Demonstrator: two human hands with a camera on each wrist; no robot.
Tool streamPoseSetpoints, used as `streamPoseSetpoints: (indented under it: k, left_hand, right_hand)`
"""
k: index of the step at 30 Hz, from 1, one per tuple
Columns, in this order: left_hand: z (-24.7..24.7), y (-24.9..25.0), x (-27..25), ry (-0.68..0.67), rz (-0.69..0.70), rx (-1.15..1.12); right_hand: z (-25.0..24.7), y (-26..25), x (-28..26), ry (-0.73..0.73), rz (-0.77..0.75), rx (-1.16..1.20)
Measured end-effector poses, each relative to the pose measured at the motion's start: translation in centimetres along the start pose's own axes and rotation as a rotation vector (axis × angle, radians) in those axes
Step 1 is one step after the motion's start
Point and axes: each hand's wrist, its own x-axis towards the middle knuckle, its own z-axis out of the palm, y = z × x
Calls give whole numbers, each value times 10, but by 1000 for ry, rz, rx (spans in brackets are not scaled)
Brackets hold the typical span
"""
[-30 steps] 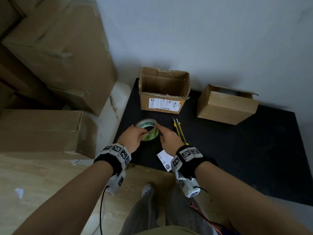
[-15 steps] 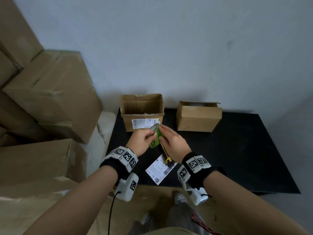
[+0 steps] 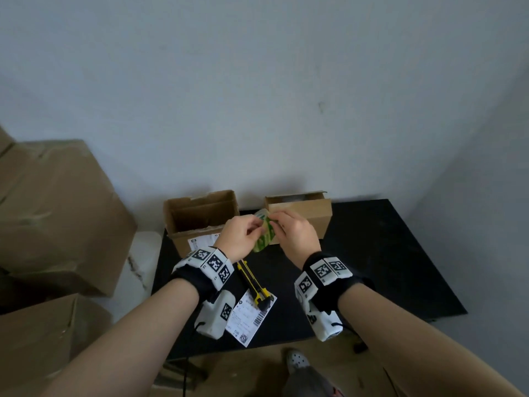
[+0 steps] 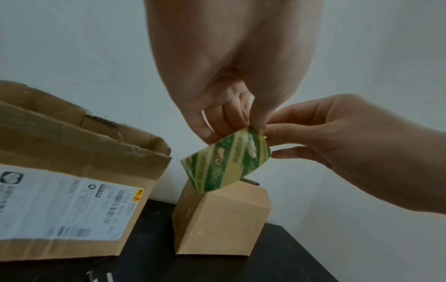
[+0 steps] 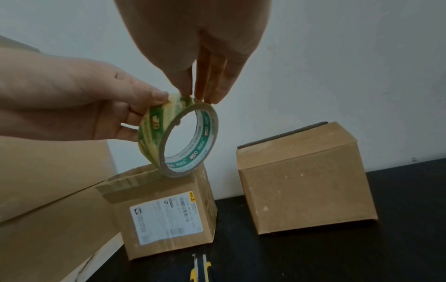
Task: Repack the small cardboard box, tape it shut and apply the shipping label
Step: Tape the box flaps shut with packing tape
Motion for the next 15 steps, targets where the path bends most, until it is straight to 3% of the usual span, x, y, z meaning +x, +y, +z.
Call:
streamPoseSetpoints:
  k: [8, 15]
  left_hand:
    - [3, 7, 35, 25, 2, -38]
    - [13, 13, 60, 19, -26, -95]
  right_hand:
    - [-12, 20, 33, 27, 151, 143]
    - [-23, 37, 59, -62, 365, 261]
